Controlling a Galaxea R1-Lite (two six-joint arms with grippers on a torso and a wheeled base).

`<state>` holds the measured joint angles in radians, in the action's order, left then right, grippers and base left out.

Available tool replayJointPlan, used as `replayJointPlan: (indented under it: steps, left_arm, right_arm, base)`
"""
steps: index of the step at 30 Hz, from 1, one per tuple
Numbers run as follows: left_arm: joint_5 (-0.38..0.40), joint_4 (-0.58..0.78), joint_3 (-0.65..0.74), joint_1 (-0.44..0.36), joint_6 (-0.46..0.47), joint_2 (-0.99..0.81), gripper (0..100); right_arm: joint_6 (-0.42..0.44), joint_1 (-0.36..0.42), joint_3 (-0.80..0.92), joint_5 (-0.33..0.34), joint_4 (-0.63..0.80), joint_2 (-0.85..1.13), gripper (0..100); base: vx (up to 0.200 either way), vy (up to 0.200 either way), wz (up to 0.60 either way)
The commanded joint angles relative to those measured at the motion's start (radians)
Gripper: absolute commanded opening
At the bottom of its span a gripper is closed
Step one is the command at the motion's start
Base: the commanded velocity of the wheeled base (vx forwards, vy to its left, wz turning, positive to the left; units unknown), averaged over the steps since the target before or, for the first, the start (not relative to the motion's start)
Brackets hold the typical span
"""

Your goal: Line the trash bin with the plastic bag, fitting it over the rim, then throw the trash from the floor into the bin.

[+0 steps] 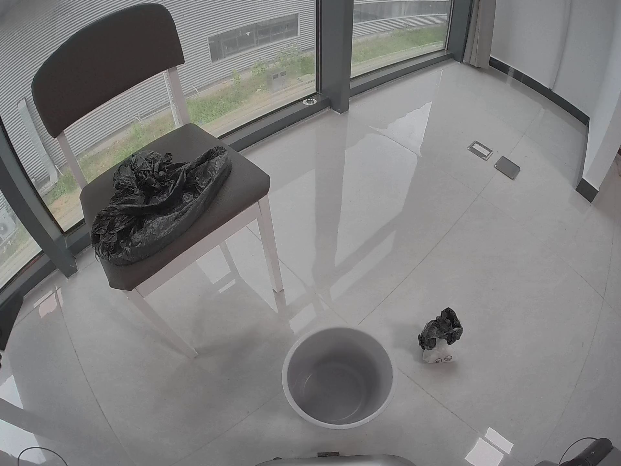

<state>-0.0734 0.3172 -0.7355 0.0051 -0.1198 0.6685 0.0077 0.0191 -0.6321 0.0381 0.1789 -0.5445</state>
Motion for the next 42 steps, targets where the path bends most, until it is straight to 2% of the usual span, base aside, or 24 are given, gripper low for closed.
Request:
replayJointPlan:
  steps: [1,3,7,12,14,18,28,32,39,42]
  left_arm:
    - [-0.029,0.224,-0.37,0.062,-0.073,0.579,100]
    - [-0.029,0.227,-0.393,0.065,-0.083,0.617,100]
    - [-0.031,0.235,-0.492,0.065,-0.158,0.796,100]
    - [-0.025,0.226,-0.51,0.102,-0.166,0.904,100]
    - [-0.017,0.224,-0.51,0.105,-0.167,0.924,100]
    - [0.058,0.187,-0.525,0.119,-0.198,0.958,100]
    - [0.067,0.102,-0.621,0.156,-0.238,1.094,100]
    - [0.069,0.094,-0.677,0.144,-0.279,1.143,100]
    - [0.072,0.089,-0.7,0.124,-0.285,1.192,100]
    - [0.07,0.091,-0.737,0.118,-0.322,1.221,100]
  right_arm:
    - [0.008,0.005,-0.09,0.006,0.047,-0.212,100]
    - [0.008,0.002,-0.089,0.006,0.048,-0.212,100]
    - [-0.005,-0.005,-0.104,-0.026,0.053,-0.213,100]
    - [-0.005,-0.005,-0.138,-0.053,0.054,-0.235,100]
    - [-0.005,-0.005,-0.136,-0.055,0.053,-0.239,100]
    - [-0.008,-0.005,-0.147,-0.055,0.048,-0.262,100]
    - [-0.017,-0.005,-0.199,-0.053,0.05,-0.298,100]
    - [-0.017,-0.005,-0.199,-0.053,0.05,-0.296,100]
    - [-0.028,-0.005,-0.199,-0.053,0.053,-0.295,100]
    - [-0.046,-0.005,-0.199,-0.055,0.053,-0.288,100]
  base:
    - [0.0,0.0,0.0]
    - [0.0,0.0,0.0]
    - [0.0,0.0,0.0]
    - [0.0,0.0,0.0]
    - [0.0,0.0,0.0]
    - [0.0,0.0,0.0]
    - [0.0,0.0,0.0]
    - [0.0,0.0,0.0]
    - [0.0,0.0,0.0]
    - [0.0,0.0,0.0]
